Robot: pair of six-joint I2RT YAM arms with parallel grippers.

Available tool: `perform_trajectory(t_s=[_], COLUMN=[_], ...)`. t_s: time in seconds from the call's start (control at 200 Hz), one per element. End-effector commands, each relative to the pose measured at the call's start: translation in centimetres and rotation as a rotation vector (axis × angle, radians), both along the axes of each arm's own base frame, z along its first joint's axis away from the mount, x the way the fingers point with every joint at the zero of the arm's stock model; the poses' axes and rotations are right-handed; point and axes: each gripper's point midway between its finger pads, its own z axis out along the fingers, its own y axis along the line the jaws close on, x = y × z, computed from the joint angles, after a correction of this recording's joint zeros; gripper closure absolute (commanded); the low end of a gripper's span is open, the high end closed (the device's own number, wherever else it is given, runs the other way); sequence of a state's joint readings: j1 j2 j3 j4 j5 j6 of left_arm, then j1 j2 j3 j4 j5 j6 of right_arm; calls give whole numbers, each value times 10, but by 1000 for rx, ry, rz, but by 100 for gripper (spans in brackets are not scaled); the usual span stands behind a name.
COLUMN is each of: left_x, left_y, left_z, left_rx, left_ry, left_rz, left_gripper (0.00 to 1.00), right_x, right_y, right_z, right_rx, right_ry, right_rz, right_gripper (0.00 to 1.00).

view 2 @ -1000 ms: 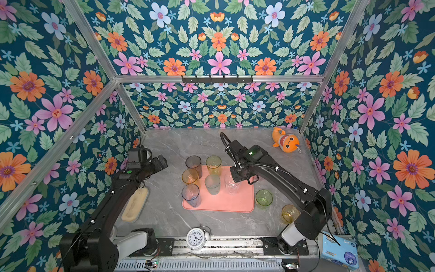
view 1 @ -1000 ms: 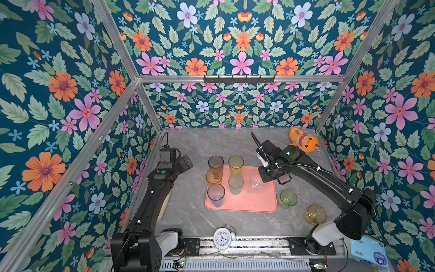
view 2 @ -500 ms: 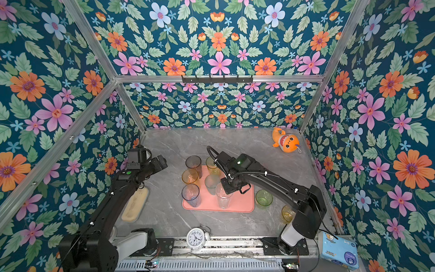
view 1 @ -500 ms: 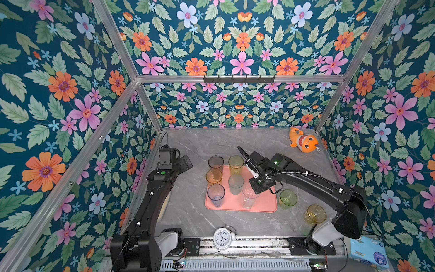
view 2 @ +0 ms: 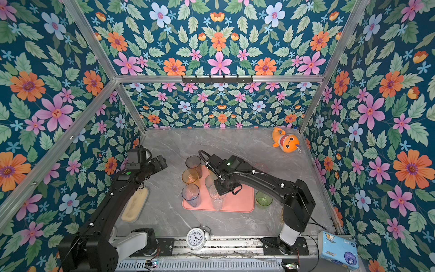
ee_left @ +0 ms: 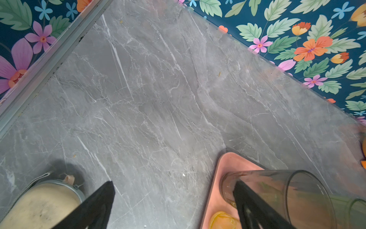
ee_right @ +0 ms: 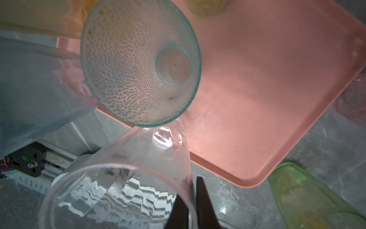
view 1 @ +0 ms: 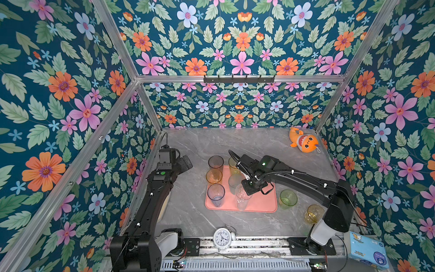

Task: Place the glasses into the tray
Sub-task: Place the glass on the tray.

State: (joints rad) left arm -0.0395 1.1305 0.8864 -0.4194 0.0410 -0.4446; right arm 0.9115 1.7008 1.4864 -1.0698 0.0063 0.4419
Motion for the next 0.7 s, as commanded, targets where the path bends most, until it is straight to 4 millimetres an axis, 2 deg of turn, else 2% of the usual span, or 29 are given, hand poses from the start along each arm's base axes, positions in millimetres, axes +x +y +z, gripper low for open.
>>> perform_trajectory(t_s=[0.0,0.27,0.695], left_x=[1,1,0], left_y=[3,3,3], left_z=[2,2,5], left_rx=[10,11,13], left_ry=[-8,-7,-12], left_rz=[8,8,13], left_gripper=[3,3,3], right_x=[4,5,8], right_y=[2,8,12], right_z=[-1,-7,-4], right_rx=[-6,-10,-5], right_ry=[-9,-2,-21], right_rz=[-14,-15,-11], right_gripper=[100,100,100])
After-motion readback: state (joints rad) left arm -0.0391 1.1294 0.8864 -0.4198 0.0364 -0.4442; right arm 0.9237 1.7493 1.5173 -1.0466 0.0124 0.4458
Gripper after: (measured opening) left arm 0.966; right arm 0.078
